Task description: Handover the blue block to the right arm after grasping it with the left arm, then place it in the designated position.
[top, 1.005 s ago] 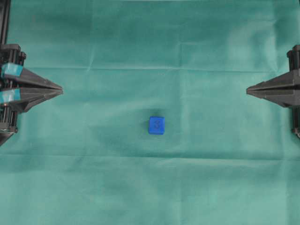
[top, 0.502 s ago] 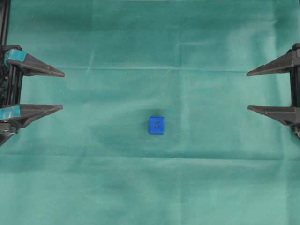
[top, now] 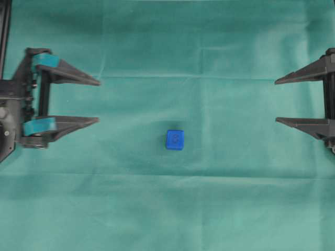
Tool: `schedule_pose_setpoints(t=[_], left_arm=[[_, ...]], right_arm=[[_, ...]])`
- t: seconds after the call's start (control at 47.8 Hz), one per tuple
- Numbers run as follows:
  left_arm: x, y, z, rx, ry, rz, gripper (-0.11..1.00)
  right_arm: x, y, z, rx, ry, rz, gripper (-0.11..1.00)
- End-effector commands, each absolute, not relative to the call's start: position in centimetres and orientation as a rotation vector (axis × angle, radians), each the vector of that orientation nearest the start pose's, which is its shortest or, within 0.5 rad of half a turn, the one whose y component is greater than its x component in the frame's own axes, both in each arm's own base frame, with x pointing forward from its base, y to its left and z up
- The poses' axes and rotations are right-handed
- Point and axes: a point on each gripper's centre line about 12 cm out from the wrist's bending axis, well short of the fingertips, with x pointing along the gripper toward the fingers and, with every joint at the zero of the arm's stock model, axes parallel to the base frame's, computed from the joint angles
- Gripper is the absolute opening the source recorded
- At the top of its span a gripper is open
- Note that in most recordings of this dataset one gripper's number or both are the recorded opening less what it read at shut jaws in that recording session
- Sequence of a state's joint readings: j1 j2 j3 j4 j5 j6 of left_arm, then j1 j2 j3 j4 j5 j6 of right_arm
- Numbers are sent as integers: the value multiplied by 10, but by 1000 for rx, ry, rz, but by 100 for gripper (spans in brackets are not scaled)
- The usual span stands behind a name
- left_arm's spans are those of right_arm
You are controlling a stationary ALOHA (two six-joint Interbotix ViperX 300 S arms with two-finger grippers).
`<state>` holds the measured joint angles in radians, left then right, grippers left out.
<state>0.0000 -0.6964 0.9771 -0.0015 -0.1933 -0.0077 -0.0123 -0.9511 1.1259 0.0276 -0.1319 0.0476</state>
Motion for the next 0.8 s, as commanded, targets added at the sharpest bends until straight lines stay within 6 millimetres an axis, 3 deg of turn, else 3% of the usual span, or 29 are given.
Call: schedule_pose_setpoints(t=[0.0, 0.46, 0.774], left_arm=[[279, 0, 317, -6, 58, -1, 100], [354, -2, 322, -4, 92, -4, 100], [370, -1, 320, -3, 149, -3, 100]], right_arm=[[206, -4, 303, 80, 10, -20, 94], [208, -4, 302, 78, 7, -20, 94], [209, -4, 301, 78, 8, -22, 94]])
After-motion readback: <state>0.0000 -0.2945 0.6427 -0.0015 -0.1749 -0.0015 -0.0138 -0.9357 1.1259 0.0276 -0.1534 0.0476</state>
